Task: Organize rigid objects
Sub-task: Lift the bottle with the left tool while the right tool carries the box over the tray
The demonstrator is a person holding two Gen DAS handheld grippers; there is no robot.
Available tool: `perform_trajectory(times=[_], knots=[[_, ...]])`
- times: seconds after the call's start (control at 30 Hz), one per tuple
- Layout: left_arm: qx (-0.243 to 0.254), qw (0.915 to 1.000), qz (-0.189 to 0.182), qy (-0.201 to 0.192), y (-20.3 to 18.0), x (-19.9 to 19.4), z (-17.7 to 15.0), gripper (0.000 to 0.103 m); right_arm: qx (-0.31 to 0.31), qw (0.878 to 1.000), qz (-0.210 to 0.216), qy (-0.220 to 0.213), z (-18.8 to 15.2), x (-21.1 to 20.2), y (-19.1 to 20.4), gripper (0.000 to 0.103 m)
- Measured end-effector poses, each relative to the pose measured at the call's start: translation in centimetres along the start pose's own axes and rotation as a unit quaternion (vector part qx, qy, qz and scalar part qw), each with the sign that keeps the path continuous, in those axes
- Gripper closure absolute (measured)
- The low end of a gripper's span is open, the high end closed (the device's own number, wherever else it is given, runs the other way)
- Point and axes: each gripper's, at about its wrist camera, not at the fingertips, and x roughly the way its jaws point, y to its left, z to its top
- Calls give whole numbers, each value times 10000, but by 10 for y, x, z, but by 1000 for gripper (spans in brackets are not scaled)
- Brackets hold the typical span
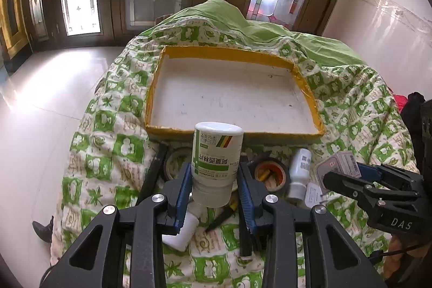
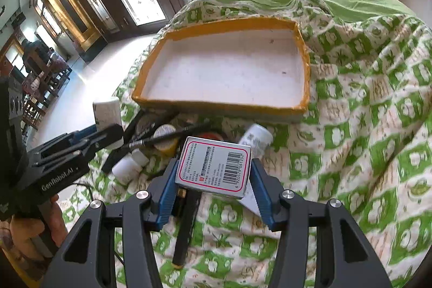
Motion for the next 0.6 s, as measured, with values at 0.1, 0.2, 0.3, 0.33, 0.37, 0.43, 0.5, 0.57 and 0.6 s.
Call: perform_trajectory(times=[0.1, 0.2, 0.3, 0.33, 0.37, 0.43, 0.5, 0.57, 0.6], knots=[[-21, 10000, -21, 3, 2, 5, 9, 68, 16, 10000, -4, -31, 11, 3, 2, 52], [-26, 10000, -22, 19, 4, 12, 17, 68, 43, 10000, -21, -61, 24, 8, 3, 52], [-24, 10000, -23, 47, 6, 20, 26, 68, 70, 9999, -44, -80, 35, 13, 3, 52], [-28, 10000, -25, 53, 6, 22, 28, 68, 78, 9999, -59, -85, 39, 15, 2, 52], [-30, 10000, -33, 64, 7, 26, 32, 68, 82, 9999, -72, -87, 43, 17, 2, 52], [-18, 10000, -37, 79, 8, 32, 40, 68, 94, 9999, -108, -82, 50, 22, 1, 52], [-2, 10000, -39, 88, 8, 37, 46, 68, 81, 9998, -151, -67, 57, 29, 1, 52], [22, 9999, -28, 104, 9, 44, 53, 68, 80, 9998, -195, -46, 63, 35, -1, 52], [28, 9999, -21, 114, 9, 47, 55, 68, 78, 9997, -213, -30, 66, 39, -2, 52]])
